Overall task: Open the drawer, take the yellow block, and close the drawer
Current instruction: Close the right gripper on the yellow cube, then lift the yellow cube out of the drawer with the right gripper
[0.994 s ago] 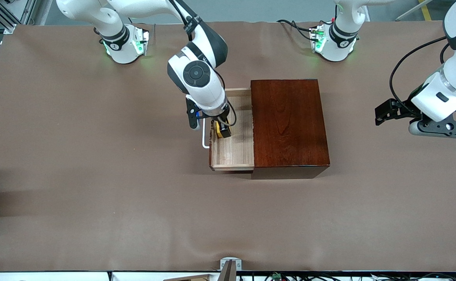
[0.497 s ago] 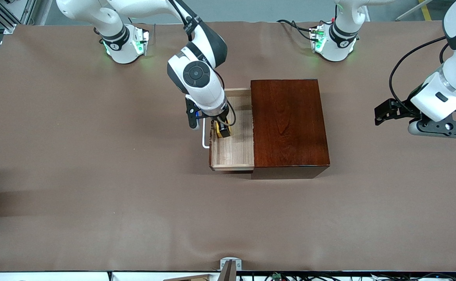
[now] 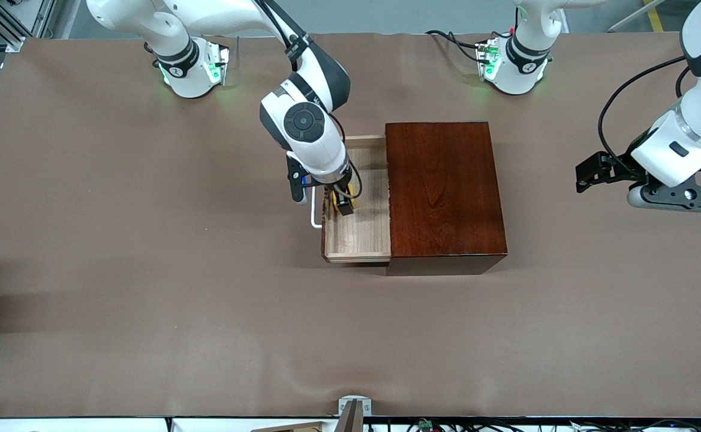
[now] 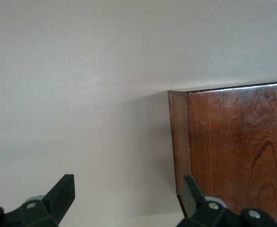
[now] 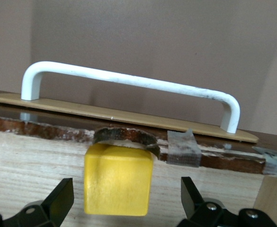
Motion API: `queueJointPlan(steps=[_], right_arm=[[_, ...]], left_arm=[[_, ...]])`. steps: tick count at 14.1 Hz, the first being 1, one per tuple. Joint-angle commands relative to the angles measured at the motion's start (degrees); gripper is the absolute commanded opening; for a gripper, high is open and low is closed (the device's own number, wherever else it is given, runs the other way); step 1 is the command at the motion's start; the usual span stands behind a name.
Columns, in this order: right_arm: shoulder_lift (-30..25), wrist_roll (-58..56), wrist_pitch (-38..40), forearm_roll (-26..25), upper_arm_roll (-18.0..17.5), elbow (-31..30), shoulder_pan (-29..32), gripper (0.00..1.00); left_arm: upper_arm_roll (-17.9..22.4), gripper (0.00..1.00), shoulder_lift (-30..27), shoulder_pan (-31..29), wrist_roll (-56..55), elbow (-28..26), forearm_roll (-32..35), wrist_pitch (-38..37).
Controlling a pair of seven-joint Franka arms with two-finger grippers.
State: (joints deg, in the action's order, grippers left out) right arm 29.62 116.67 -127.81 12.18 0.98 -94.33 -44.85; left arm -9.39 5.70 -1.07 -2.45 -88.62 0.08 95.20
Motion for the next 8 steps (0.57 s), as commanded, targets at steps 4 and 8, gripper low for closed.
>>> queueJointPlan(steps=[4, 8], right_arm=[[0.2, -1.0, -0.7, -1.4, -0.3, -0.4, 1.0, 0.0], [-2.3, -1.8, 0.2, -1.4, -0.3, 0.9, 1.4, 0.0]], left_arm=[[0.0, 1.0, -0.6, 0.1, 1.0, 0.1, 0.3, -0.7], [0.0, 1.0, -0.6, 0.1, 1.0, 0.2, 0.3, -0.7]])
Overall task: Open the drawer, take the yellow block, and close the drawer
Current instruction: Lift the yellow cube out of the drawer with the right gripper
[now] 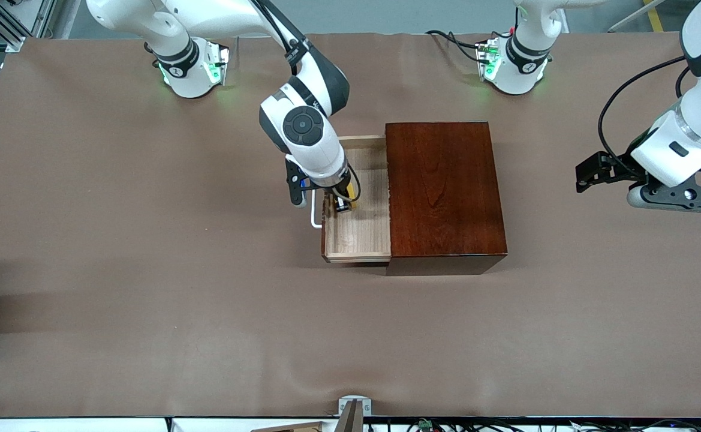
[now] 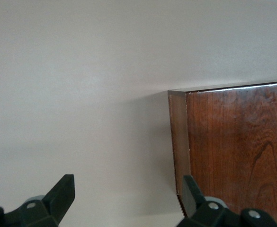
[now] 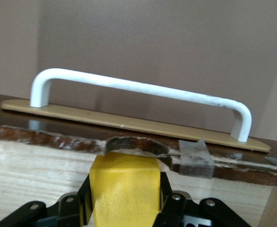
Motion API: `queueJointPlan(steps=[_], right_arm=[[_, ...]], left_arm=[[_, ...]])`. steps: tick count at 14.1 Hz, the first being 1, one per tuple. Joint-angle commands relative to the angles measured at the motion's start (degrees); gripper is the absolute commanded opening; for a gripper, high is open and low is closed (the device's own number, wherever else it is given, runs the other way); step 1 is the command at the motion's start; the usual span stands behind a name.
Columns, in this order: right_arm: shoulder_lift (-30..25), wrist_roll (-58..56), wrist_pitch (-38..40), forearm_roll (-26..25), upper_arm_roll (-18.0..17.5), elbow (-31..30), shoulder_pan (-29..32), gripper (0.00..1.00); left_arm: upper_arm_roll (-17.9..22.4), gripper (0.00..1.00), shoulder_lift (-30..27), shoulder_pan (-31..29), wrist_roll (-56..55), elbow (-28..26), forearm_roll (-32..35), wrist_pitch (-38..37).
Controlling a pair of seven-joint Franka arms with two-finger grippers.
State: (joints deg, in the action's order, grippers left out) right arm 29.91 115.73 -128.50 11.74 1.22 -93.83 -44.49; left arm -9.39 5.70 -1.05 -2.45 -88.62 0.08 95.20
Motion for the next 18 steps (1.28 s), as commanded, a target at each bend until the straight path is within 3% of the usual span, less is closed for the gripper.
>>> queueJointPlan(steps=[1, 6, 9, 14, 18], right_arm=[[-3.4, -0.9, 2.0, -0.9, -0.5, 1.4, 1.4, 0.0], [-9.3, -7.9, 10.2, -0.9, -0.3, 4.5, 2.9, 0.0], [-11.9, -21.4, 16.5, -0.8, -0.4, 4.6, 7.6, 0.0], [-11.4, -45.8, 22.1, -0.8, -0.4, 4.0, 17.7, 0.0], [-9.6, -66.6, 23.2, -1.4, -0.3, 2.5, 27.4, 0.0]], left_arm=[[0.0, 1.0, -0.6, 0.1, 1.0, 0.1, 0.3, -0.7], [0.0, 1.0, -0.6, 0.6, 1.0, 0.7, 0.1, -0.6], [-0.1, 1.0, 0.5, 0.8, 1.0, 2.6, -2.7, -0.6], [-0.4, 1.0, 0.0, 4.7, 0.6, 2.6, -3.6, -0.5], [-8.0, 1.0, -0.1, 5.7, 1.0, 2.9, -3.7, -0.5]])
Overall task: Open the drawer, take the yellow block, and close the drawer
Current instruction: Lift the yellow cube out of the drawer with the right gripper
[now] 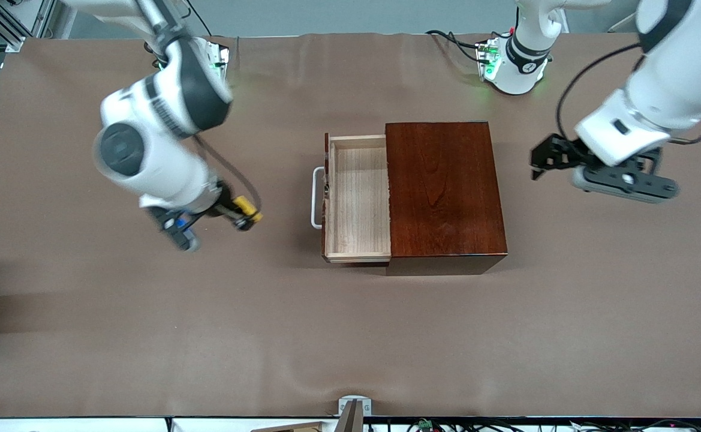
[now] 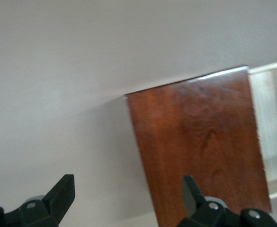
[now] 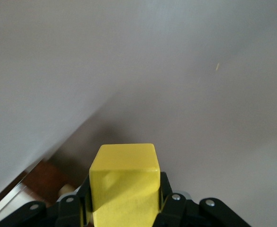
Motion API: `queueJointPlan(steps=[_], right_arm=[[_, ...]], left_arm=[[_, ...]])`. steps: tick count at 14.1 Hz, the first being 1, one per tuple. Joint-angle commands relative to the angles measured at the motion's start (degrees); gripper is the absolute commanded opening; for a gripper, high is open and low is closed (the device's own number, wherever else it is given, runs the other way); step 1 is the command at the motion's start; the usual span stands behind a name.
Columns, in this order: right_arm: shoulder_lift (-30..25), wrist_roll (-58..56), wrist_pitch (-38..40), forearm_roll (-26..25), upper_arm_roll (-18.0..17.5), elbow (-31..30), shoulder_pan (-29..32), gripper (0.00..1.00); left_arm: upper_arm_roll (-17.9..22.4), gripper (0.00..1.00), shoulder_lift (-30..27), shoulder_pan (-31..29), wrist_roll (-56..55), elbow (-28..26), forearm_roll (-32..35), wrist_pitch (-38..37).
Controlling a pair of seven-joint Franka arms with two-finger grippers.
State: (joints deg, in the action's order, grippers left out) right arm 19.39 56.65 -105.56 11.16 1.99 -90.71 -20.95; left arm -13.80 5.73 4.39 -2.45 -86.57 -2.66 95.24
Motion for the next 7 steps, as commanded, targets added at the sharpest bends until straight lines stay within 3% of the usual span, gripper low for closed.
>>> queueJointPlan(steps=[1, 4, 7], right_arm=[[2.3, -11.3, -0.5, -2.8, -1.1, -0.6, 5.3, 0.0], [4.0, -19.5, -1.5, -8.2, -1.1, -1.5, 7.3, 0.0], [4.7, -26.3, -6.1, -13.6, -1.1, -5.4, 9.7, 0.0]], left_arm=[[-7.2, 1.0, 0.2, 0.3, 0.7, 0.8, -0.9, -0.6], [-14.8, 1.0, 1.6, 2.5, 0.5, 0.6, -0.2, -0.1], [-15.6, 1.0, 8.0, 9.0, 2.7, 3.4, 0.0, 3.4]])
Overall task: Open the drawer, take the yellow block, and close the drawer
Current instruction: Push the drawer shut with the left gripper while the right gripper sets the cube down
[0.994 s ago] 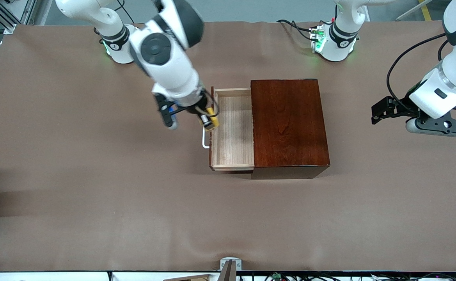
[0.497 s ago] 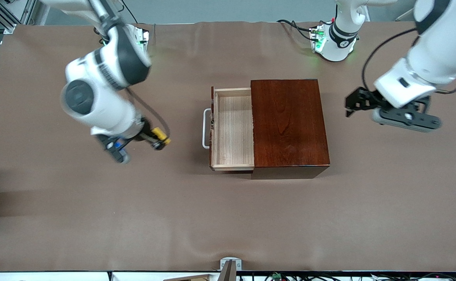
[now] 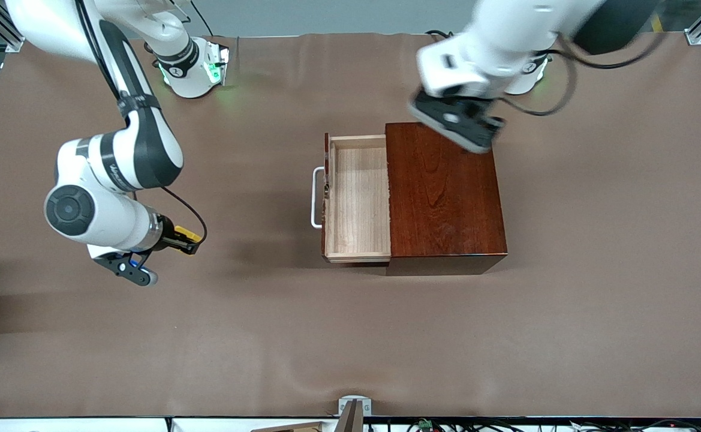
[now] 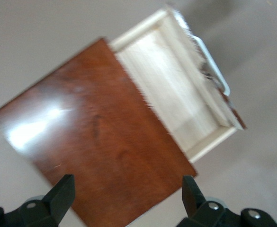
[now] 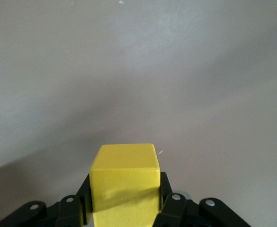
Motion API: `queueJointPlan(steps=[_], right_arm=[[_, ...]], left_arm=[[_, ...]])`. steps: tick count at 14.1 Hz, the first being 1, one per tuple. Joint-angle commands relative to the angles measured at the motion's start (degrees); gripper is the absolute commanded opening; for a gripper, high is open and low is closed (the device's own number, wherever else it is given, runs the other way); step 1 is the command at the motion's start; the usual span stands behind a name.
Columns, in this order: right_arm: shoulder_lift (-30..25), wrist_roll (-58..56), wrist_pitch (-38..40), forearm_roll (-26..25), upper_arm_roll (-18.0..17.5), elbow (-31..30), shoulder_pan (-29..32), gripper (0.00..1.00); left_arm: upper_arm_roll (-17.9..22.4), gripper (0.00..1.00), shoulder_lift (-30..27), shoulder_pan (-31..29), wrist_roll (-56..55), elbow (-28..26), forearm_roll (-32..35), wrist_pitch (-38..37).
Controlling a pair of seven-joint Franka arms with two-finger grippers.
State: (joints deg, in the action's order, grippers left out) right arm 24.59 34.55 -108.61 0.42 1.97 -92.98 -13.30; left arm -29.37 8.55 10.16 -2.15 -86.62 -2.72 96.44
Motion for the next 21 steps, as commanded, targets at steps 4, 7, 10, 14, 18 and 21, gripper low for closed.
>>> queueJointPlan(steps=[4, 7, 10, 14, 18, 21], right_arm=[[-0.6, -11.5, -14.0, -2.9, -1.1, -11.6, 5.0, 0.0], [0.0, -20.6, -14.8, -2.9, -1.1, -12.7, 6.4, 0.0], [1.3, -25.7, -19.6, -2.9, -1.1, -14.6, 8.5, 0.0], [5.0, -33.0, -24.4, -2.9, -1.1, -14.6, 12.9, 0.0], [6.2, -34.5, -25.4, -3.0, -1.1, -14.2, 13.7, 0.0], [6.9, -34.4, -26.2, -2.9, -1.1, -14.1, 14.1, 0.17]], left_arm=[[0.5, 1.0, 19.7, 16.4, 17.2, 14.3, 9.3, 9.6], [3.3, 1.0, 26.9, 22.9, 21.4, 15.9, 11.6, 18.9], [12.0, 1.0, 31.1, 30.1, 30.9, 16.0, 11.5, 23.7], [13.6, 1.0, 35.5, 30.8, 34.7, 16.0, 11.5, 28.8], [14.6, 1.0, 36.5, 30.6, 37.1, 15.7, 11.6, 29.2], [15.8, 1.0, 36.5, 30.8, 37.0, 15.4, 12.3, 28.0]])
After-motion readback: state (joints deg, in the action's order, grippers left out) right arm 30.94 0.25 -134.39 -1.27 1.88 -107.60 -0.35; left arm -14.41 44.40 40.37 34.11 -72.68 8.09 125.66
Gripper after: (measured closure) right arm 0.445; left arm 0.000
